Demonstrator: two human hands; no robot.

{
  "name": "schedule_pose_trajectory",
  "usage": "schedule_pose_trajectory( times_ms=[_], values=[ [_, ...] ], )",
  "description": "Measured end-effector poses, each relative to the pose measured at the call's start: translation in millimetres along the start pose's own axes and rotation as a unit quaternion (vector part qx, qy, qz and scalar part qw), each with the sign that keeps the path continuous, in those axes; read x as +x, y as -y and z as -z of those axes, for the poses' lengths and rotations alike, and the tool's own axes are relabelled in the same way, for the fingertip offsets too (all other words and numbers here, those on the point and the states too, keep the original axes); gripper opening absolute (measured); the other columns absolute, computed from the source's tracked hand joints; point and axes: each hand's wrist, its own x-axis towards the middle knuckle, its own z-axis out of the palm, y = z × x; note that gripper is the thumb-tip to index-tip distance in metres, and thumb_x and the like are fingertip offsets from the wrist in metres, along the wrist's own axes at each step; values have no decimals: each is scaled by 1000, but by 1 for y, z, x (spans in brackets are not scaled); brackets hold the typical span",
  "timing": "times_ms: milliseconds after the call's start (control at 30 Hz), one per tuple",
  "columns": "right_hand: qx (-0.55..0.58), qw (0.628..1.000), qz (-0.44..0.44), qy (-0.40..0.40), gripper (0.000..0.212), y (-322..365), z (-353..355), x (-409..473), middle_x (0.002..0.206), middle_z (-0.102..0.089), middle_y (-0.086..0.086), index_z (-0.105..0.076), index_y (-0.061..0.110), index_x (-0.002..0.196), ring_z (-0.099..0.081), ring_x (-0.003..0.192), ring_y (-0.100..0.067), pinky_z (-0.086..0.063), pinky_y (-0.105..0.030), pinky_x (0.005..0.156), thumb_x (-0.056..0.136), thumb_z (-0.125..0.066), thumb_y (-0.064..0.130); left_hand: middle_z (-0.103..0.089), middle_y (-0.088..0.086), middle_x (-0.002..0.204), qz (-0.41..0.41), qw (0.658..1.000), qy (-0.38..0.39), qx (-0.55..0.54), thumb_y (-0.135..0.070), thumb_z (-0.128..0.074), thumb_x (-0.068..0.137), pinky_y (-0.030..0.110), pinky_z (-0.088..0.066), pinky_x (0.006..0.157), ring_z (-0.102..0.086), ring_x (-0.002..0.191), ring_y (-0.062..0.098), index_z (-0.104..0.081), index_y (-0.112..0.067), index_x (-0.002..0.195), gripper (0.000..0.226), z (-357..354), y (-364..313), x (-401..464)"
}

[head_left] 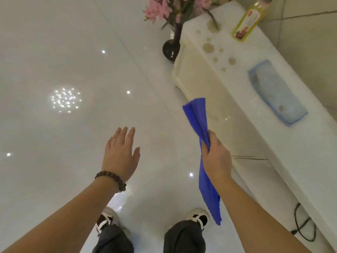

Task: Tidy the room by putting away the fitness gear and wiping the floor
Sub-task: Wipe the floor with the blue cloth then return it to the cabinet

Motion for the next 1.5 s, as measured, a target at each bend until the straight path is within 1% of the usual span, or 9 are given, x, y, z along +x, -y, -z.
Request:
schedule_pose_trajectory(
  times_ms=[467,600,733,800,933,1100,1200,1267,1500],
  values=[
    [-38,966,230,113,35,137,-252,97,98,-63,-8,-44,23,133,-59,80,-29,-49,-39,71,98,-42,26,-17,6,159,188,981,-36,-22,-35,-40,99,41,-11,119,-7,148,23,-15,-18,153,62,-109,251,24],
    [-115,923,359,74,36,161,-311,123,91,-58,-10,-46,20,134,-57,72,-32,-45,-35,60,97,-46,24,-19,8,159,212,974,-71,-36,-34,-43,98,42,-12,119,-9,148,25,-18,-17,152,62,-154,298,45],
    [-177,840,506,86,48,165,-396,112,70,-52,-12,-62,11,116,-51,47,-30,-31,-24,42,71,-79,17,-22,10,158,229,966,-111,-39,-32,-47,97,44,-15,118,-13,147,27,-20,-16,152,63,-199,347,64],
    [-243,785,550,148,54,159,-447,93,87,-54,-13,-53,15,129,-56,65,-30,-35,-28,44,79,-73,22,-22,10,158,231,965,-120,-22,-32,-46,97,44,-15,118,-14,147,27,-20,-16,152,63,-223,373,74],
    [-371,706,523,300,65,131,-528,61,142,-34,-13,-19,24,149,-39,123,-31,-39,-41,89,95,-27,59,-17,9,159,210,972,-102,17,-35,-42,99,42,-12,119,-10,147,25,-15,-16,153,63,-266,406,95],
    [-250,796,528,156,63,100,-567,73,125,-57,-18,-58,20,128,-58,105,-37,-48,-45,83,88,-28,59,-8,8,161,102,992,-34,68,-41,-37,99,40,-5,119,-3,148,25,-9,-19,154,66,-319,403,120],
    [-285,820,465,173,70,86,-573,93,158,-16,-11,-21,35,149,-18,144,-32,-18,-57,113,87,-13,66,6,5,161,75,994,-7,81,-54,-32,96,42,-3,120,5,148,24,0,-24,153,72,-345,396,129],
    [-321,803,462,196,72,68,-576,106,159,15,-1,12,43,147,11,147,-26,4,-58,115,82,3,72,15,5,160,60,993,22,98,-61,-27,95,44,-2,120,11,148,25,9,-26,152,77,-355,394,133],
    [-357,777,476,206,69,54,-568,156,155,25,9,29,49,138,17,146,-21,7,-57,115,77,12,76,21,7,159,57,991,30,116,-67,-16,91,46,5,119,18,146,28,20,-24,149,80,-368,392,142]
  ],
)
